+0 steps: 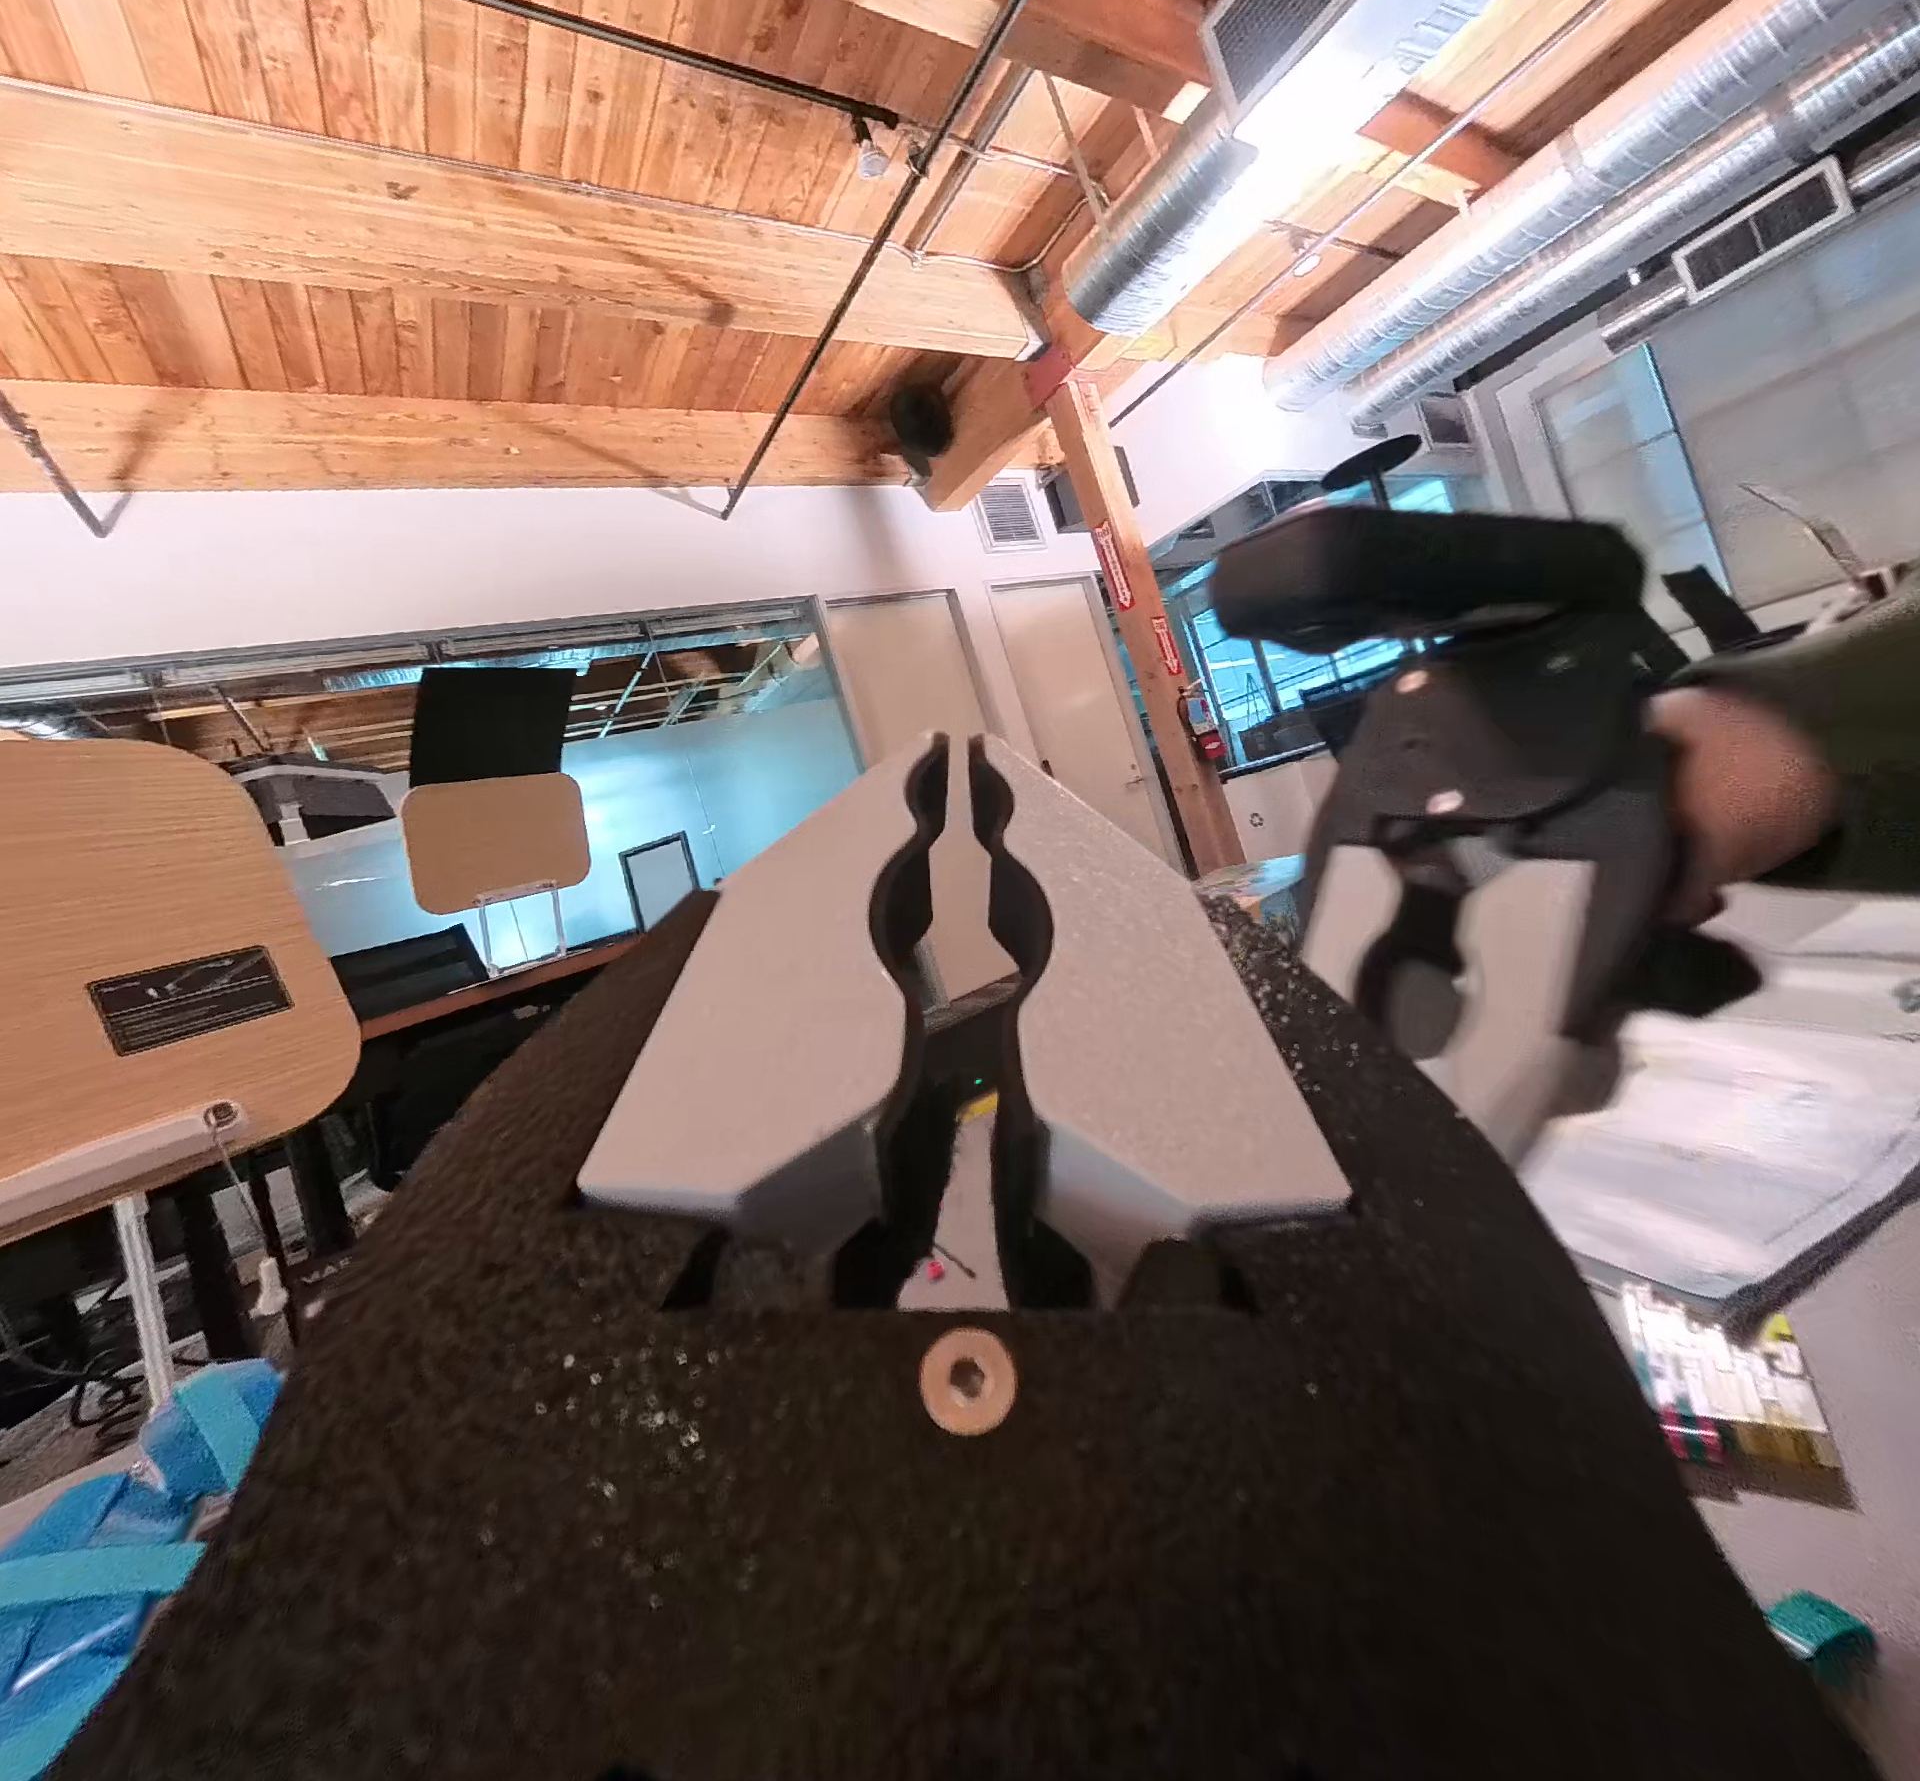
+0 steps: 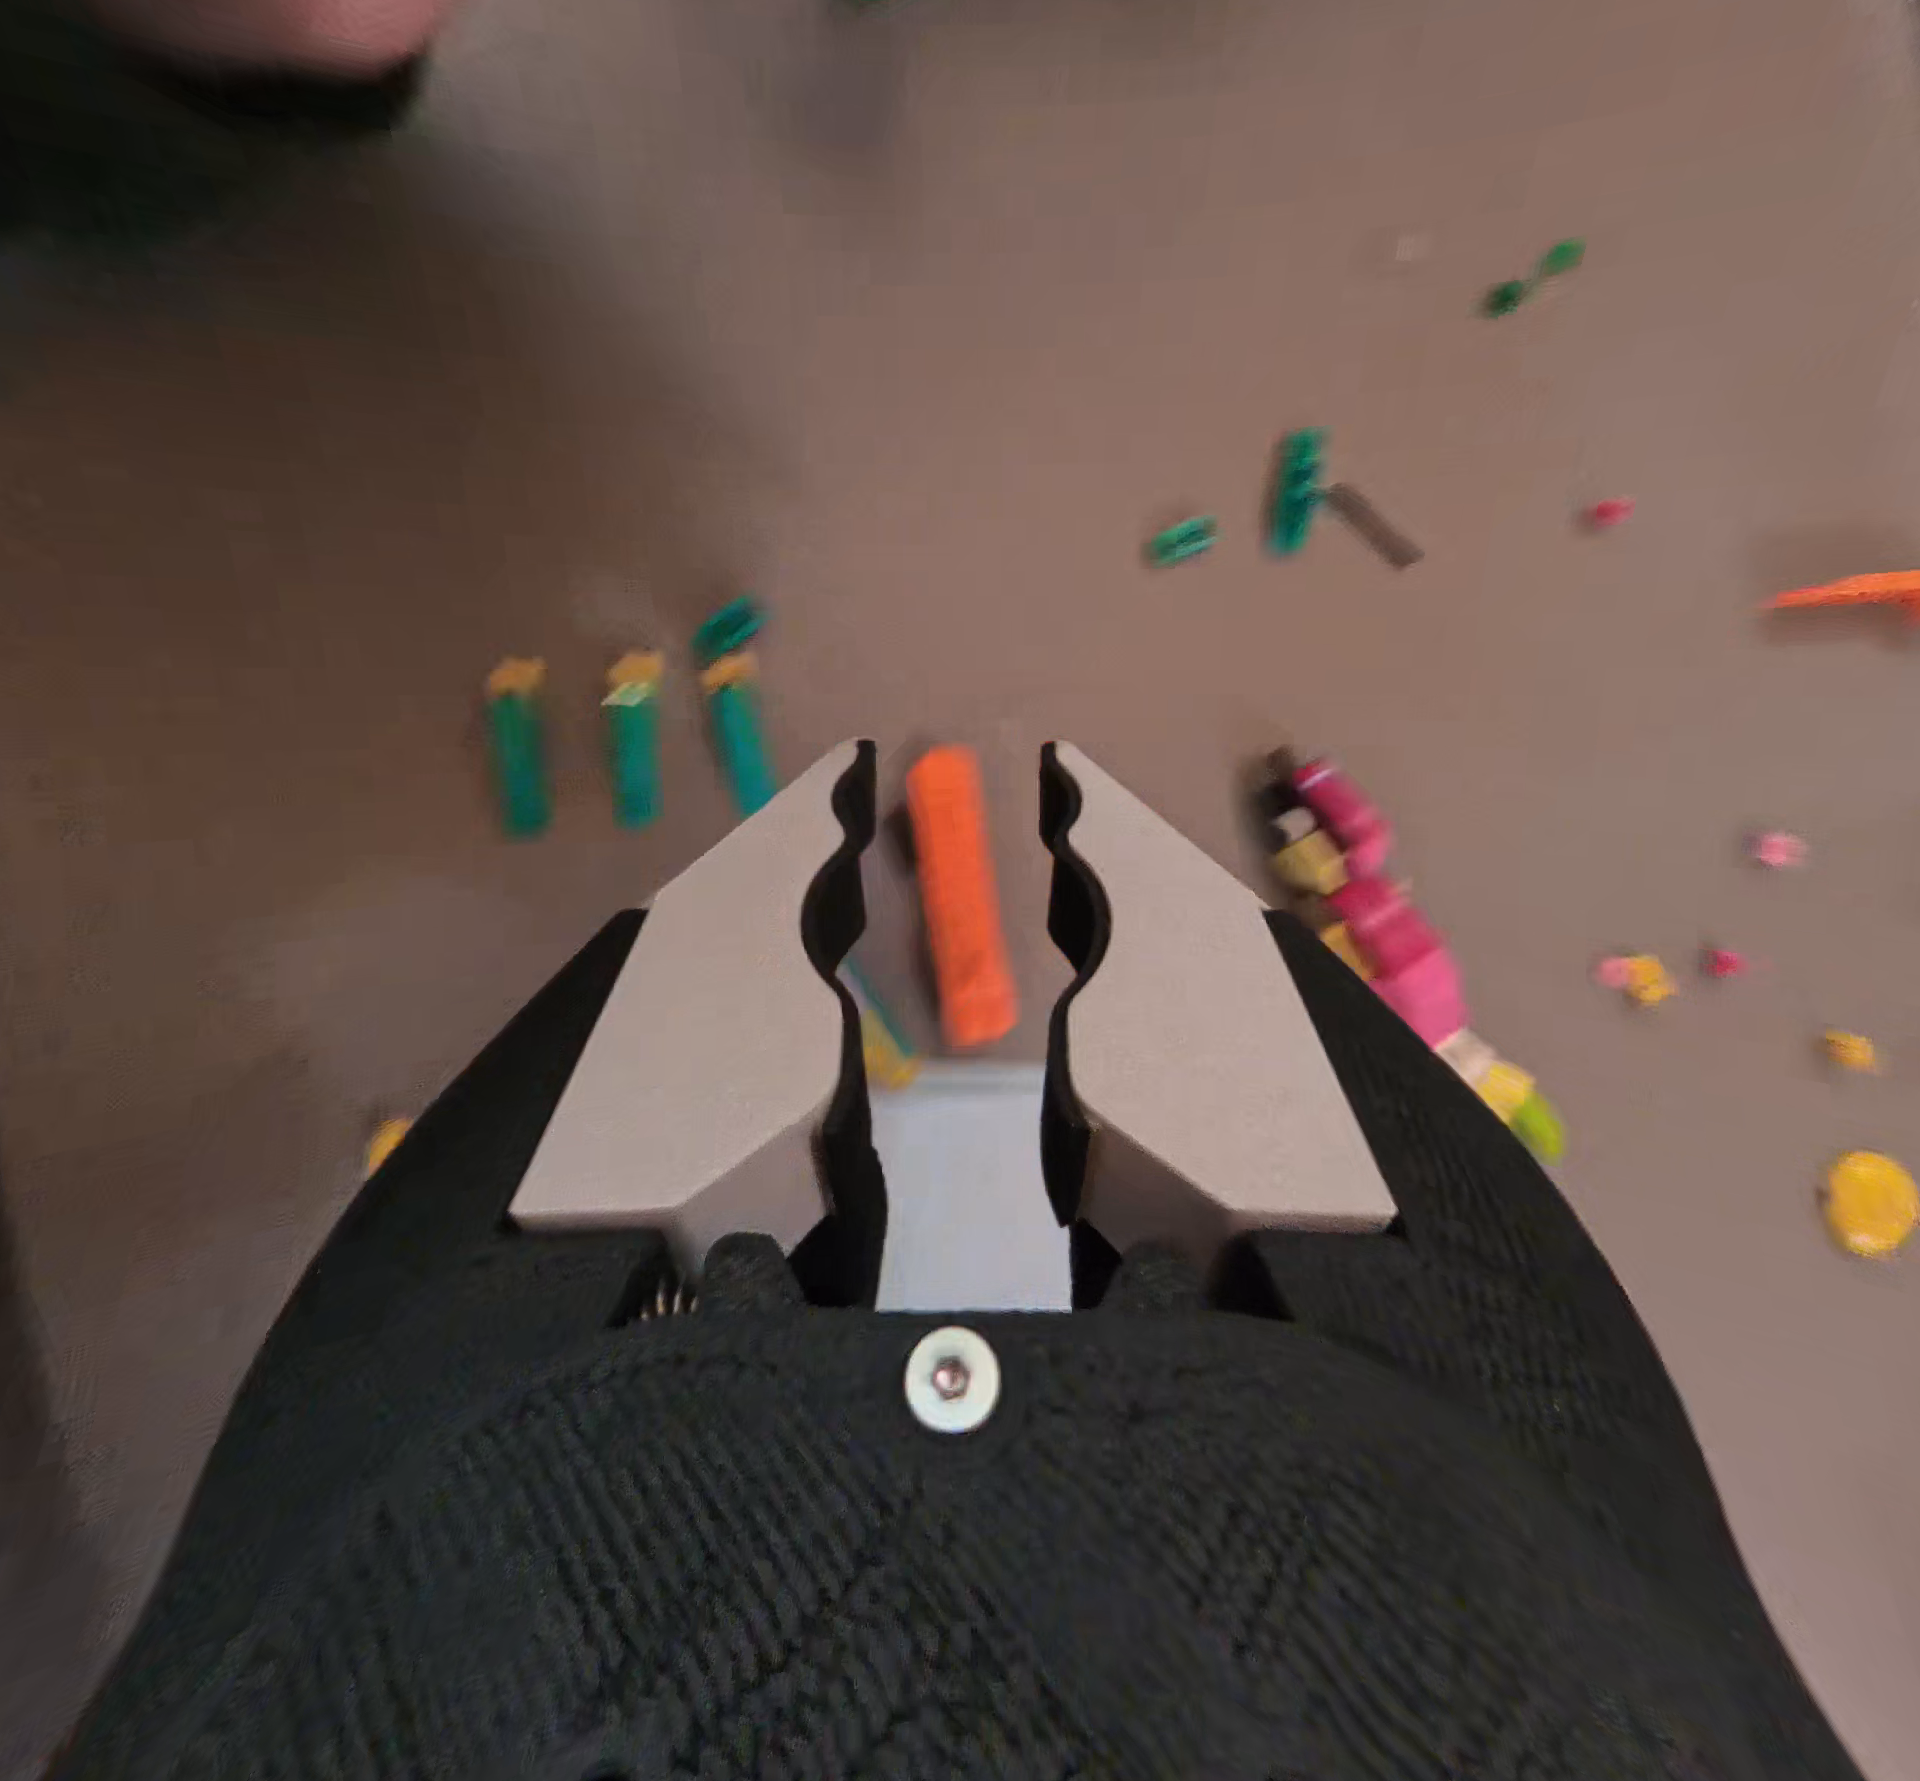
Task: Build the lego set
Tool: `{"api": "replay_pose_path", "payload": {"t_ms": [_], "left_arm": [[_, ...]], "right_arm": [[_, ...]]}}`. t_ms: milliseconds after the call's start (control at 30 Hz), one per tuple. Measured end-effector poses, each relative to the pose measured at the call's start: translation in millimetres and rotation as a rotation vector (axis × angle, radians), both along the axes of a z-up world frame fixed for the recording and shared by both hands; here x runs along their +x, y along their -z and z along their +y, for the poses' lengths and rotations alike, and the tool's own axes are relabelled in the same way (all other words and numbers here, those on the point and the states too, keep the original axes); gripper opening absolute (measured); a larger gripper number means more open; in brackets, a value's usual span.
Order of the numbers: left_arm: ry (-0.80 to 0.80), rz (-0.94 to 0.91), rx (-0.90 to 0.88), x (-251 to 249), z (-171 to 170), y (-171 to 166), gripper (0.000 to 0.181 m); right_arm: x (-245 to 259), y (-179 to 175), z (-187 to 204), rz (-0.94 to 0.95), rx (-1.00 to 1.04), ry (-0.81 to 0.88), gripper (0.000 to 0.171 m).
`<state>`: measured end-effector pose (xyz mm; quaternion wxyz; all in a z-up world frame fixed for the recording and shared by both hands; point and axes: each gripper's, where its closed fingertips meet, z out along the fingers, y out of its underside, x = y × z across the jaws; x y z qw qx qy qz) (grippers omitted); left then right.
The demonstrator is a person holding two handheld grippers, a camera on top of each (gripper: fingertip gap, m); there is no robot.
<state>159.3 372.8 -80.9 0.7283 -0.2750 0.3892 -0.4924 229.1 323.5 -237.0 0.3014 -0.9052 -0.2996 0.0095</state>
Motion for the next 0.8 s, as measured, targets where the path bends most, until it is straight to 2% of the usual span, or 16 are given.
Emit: {"api": "replay_pose_path", "payload": {"t_ms": [33,133,233,367,433,567,633,700,800], "left_arm": [[-0.004,-0.005,0.000,-0.8,1.0,-0.6,0.001],[-0.009,-0.004,0.007,-0.9,1.8,-0.6,0.001],[-0.011,0.000,0.010,-0.4,2.7,0.4,0.000],[0.001,0.010,0.001,1.5,2.8,2.3,0.000],[0.004,0.014,0.004,2.4,2.0,3.3,0.000],[0.000,0.018,-0.003,3.3,4.0,4.7,0.001],[0.000,0.013,-0.008,2.2,5.2,3.7,0.001],[0.006,0.012,-0.012,2.2,5.0,3.4,0.000],[0.012,0.011,-0.009,2.4,2.9,3.1,0.000]], "right_arm": [[6.5,-3.4,21.9,0.011,0.057,0.028,0.027],[22.3,8.7,70.0,0.011,0.065,0.064,0.024],[29.1,28.8,103.2,0.095,-0.009,0.129,0.022],[40.2,54.8,118.5,0.072,-0.096,0.160,0.013],[33.9,54.1,117.1,0.128,-0.114,0.157,0.009],[12.4,28.5,81.9,0.160,-0.085,0.039,0.006],[-18.3,9.7,36.0,0.199,-0.081,-0.161,0.006],[-39.0,6.2,-18.2,0.178,-0.126,-0.310,0.006],[-53.3,21.0,-79.1,0.129,-0.224,-0.361,0.006]]}}
